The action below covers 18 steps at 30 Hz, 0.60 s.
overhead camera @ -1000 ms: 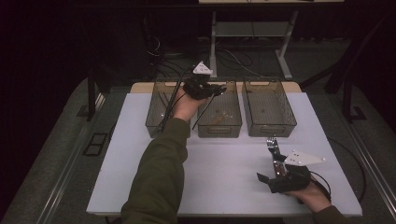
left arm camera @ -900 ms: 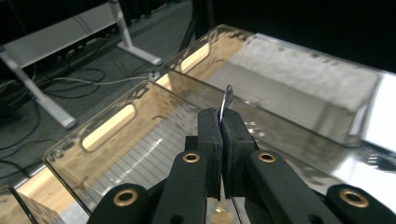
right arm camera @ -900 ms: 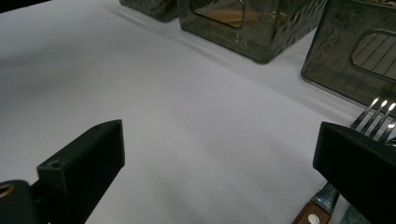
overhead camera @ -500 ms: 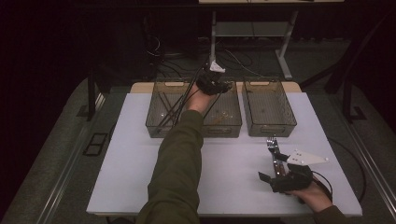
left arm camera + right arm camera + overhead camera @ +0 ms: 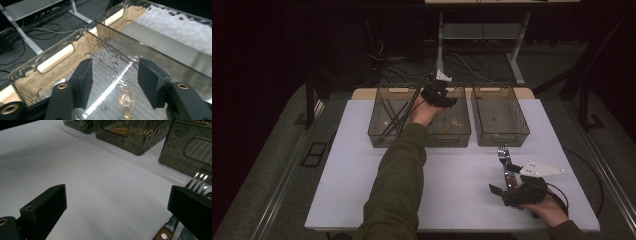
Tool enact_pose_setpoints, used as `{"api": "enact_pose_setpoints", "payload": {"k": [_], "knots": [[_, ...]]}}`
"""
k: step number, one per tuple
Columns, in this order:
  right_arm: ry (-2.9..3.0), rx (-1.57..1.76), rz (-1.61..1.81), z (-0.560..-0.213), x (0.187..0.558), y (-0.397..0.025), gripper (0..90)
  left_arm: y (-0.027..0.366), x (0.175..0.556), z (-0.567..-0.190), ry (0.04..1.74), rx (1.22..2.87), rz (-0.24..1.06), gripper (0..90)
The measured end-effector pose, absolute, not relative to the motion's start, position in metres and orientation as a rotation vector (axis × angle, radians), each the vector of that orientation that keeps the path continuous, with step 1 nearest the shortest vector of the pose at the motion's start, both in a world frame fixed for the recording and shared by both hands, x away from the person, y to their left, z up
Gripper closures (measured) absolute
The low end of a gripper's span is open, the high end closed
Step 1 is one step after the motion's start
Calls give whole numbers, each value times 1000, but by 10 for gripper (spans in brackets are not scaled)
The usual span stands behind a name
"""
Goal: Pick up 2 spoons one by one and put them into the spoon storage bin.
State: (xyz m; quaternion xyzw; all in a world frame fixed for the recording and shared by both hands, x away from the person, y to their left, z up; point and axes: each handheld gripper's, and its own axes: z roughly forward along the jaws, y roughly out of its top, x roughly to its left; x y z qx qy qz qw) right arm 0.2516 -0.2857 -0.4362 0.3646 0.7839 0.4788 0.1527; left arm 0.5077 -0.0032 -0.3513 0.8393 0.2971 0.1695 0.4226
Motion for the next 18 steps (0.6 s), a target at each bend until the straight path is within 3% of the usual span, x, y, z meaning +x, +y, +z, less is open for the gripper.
{"api": "enact_pose_setpoints", "payload": {"k": [18], "knots": [[2272,1043,1354,-438,251,-283,19,30,436,-346,659,2069,272,217]]}}
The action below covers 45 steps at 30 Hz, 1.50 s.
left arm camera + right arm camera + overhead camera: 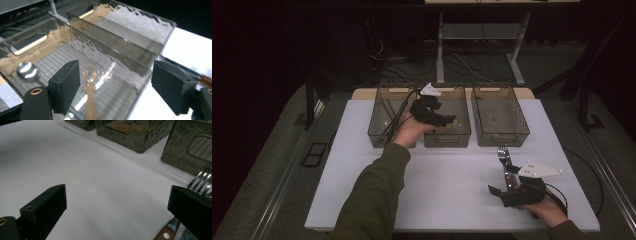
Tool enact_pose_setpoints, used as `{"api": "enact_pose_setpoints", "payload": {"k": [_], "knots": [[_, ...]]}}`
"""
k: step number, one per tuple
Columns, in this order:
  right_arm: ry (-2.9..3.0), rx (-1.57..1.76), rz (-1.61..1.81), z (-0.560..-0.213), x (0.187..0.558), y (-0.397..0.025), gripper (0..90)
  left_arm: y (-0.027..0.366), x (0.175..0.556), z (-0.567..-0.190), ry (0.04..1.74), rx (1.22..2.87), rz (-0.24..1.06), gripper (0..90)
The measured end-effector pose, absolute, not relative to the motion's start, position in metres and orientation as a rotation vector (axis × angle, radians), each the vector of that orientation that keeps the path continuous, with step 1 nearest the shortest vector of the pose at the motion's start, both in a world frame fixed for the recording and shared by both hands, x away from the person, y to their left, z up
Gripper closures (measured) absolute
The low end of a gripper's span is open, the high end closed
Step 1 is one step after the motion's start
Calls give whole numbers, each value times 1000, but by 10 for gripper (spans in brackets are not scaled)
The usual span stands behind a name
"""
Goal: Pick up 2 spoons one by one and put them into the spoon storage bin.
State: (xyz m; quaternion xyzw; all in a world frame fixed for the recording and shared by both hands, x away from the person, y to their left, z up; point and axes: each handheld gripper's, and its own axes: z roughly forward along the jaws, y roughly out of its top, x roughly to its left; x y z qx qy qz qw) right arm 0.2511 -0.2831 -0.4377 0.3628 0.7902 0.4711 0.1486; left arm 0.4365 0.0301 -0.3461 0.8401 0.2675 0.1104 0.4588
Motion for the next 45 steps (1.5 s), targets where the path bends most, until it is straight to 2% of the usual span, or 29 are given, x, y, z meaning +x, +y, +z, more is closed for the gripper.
{"api": "enact_pose_setpoints", "payload": {"k": [14,21,30,40,41,45], "knots": [[2266,1072,1304,-441,256,-284,19,75,379,-366,607,2058,265,136],[2261,1090,1292,-442,257,-285,19,99,349,-380,641,2028,268,103],[2295,1103,1281,-440,257,-286,19,119,317,-399,667,2055,269,0],[2333,1102,1247,-430,256,-288,19,138,292,-420,656,2051,271,0],[2334,1106,1246,-429,255,-288,23,142,290,-422,658,2042,268,0],[2380,1104,1251,-426,255,-287,150,154,286,-430,687,2017,248,4]]}}
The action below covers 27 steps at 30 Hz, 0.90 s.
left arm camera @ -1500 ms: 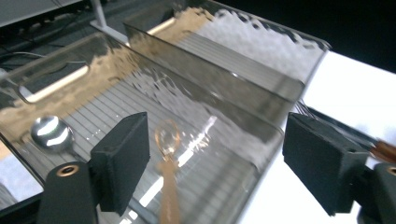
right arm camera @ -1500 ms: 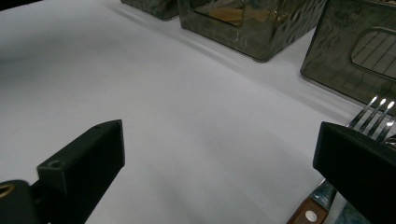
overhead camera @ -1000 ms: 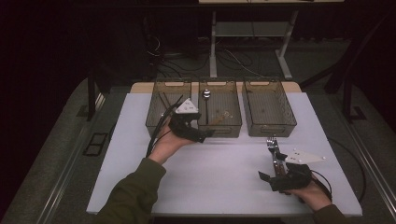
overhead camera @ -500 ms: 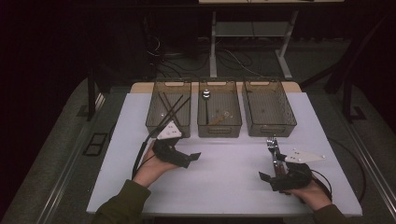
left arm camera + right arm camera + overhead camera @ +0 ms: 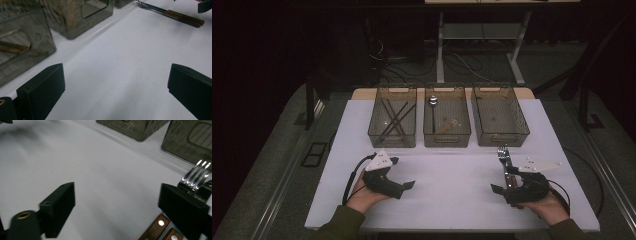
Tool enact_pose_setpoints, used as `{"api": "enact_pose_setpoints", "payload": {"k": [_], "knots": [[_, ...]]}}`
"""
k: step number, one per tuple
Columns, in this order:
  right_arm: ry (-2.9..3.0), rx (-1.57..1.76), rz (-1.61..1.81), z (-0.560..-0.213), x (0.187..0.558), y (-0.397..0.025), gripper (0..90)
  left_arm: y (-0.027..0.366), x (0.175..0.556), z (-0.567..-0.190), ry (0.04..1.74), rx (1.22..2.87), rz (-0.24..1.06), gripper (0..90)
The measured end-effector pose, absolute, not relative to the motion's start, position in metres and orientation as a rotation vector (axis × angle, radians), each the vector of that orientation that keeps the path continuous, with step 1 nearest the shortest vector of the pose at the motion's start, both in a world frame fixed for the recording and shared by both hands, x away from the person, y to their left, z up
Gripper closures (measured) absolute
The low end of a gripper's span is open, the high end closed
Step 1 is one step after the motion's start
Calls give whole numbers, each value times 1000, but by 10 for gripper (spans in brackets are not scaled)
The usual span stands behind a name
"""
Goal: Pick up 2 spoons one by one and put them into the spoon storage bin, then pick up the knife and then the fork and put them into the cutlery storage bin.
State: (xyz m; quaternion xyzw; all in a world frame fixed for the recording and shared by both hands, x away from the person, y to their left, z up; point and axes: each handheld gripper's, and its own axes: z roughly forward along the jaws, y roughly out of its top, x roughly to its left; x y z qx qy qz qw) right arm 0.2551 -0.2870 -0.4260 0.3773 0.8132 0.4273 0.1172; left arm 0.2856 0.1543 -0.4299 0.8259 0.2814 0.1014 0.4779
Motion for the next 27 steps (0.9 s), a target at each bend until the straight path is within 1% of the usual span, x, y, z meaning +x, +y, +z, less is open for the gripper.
{"api": "enact_pose_setpoints", "payload": {"k": [1,4,5,7,8,11,14,15,16,27], "knots": [[2387,1108,1244,-426,255,-286,173,156,285,-431,691,2018,240,5],[2425,1103,1221,-426,253,-285,304,160,282,-434,702,2017,232,9],[2429,1101,1207,-426,252,-285,377,161,281,-435,702,2017,226,8],[2447,1111,1173,-426,250,-284,478,162,281,-435,708,2028,225,8],[2452,1111,1150,-426,250,-284,559,161,281,-435,708,2027,228,7],[2479,1117,1093,-428,250,-285,720,161,280,-433,700,2031,237,7],[2504,1130,1059,-429,249,-287,845,160,280,-433,699,2037,238,7],[2513,1133,1040,-429,249,-288,873,159,280,-433,704,2031,235,8],[2517,1146,1032,-430,248,-288,895,159,280,-433,702,2035,234,7],[2577,1150,959,-433,241,-290,896,160,280,-433,711,2020,222,6]]}}
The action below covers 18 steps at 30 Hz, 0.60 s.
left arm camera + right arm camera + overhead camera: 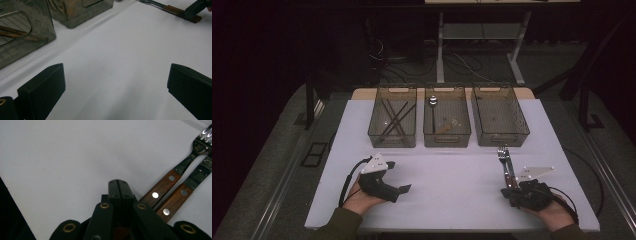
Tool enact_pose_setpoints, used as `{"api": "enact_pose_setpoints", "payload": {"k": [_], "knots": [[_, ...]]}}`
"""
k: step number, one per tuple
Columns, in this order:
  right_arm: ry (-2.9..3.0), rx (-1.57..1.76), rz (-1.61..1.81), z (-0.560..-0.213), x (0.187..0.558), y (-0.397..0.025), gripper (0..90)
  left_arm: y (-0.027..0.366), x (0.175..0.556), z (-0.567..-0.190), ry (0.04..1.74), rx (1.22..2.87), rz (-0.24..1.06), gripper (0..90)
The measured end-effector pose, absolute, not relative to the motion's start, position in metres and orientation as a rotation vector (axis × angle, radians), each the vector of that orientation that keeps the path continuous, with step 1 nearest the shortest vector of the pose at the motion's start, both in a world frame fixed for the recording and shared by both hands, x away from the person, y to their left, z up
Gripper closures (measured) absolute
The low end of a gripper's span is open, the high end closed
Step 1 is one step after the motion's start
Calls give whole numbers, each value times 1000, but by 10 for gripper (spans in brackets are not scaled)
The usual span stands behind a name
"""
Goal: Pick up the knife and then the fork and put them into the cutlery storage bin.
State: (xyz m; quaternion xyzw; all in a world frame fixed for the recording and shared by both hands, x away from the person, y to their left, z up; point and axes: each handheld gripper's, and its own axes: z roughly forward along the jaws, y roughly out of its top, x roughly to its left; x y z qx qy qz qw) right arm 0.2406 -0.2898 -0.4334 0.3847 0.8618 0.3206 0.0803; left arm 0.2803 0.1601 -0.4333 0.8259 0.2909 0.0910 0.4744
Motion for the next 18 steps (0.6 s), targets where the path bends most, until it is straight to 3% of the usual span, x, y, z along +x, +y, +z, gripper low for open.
{"api": "enact_pose_setpoints", "payload": {"k": [18], "knots": [[2610,1174,826,-437,243,-294,896,162,281,-433,710,2026,217,5]]}}
